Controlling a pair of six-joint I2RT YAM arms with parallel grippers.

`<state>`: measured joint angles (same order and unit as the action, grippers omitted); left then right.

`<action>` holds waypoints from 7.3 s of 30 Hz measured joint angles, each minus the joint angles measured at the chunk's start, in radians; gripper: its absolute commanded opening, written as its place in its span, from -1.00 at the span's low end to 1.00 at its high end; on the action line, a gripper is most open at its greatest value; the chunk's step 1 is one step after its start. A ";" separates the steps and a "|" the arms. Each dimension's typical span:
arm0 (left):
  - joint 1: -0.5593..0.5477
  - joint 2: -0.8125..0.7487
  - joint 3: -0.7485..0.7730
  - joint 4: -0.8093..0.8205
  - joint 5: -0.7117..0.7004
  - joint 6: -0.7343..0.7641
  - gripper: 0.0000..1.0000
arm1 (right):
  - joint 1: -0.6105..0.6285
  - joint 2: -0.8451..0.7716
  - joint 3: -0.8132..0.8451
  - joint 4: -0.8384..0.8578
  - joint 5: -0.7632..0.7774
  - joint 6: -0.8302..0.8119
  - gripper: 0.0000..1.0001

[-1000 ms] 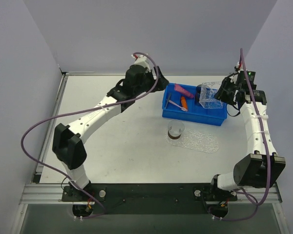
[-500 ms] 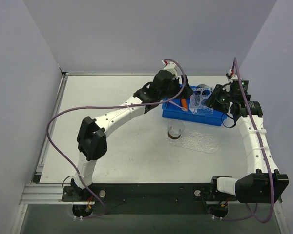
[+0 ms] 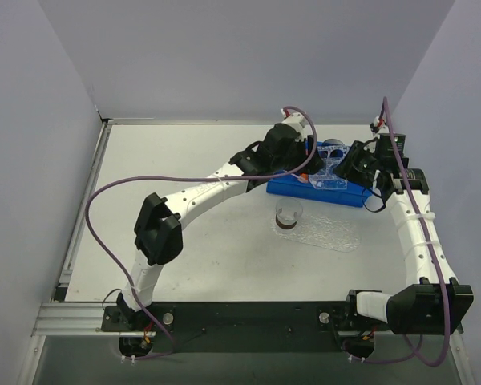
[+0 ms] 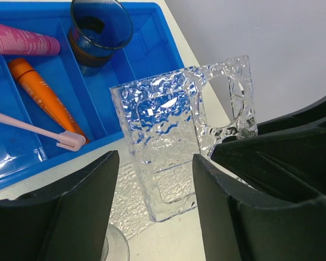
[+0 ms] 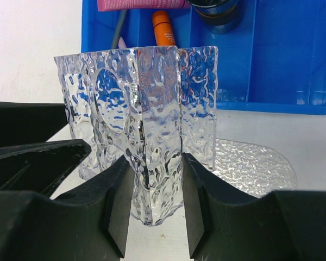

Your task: Prepare toiletry sets of a toothbrush and toothpaste on the tray

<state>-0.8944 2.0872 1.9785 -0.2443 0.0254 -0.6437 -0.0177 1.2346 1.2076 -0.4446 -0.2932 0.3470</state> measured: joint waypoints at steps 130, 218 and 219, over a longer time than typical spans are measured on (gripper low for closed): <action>-0.156 -0.029 -0.027 -0.134 0.185 0.782 -1.00 | 0.039 -0.143 0.005 -0.312 0.011 -0.356 -1.00; 0.082 -0.166 -0.310 0.378 0.475 -0.340 0.02 | -0.132 -0.336 -0.129 0.210 -0.429 0.247 -1.00; 0.080 -0.163 -0.309 0.383 0.478 -0.344 -0.05 | -0.133 -0.336 -0.132 0.210 -0.430 0.247 -1.00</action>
<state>-0.8139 1.9247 1.6699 0.1383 0.5030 -0.9878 -0.1505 0.8982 1.0756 -0.2348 -0.7227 0.5941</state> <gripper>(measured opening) 0.605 0.024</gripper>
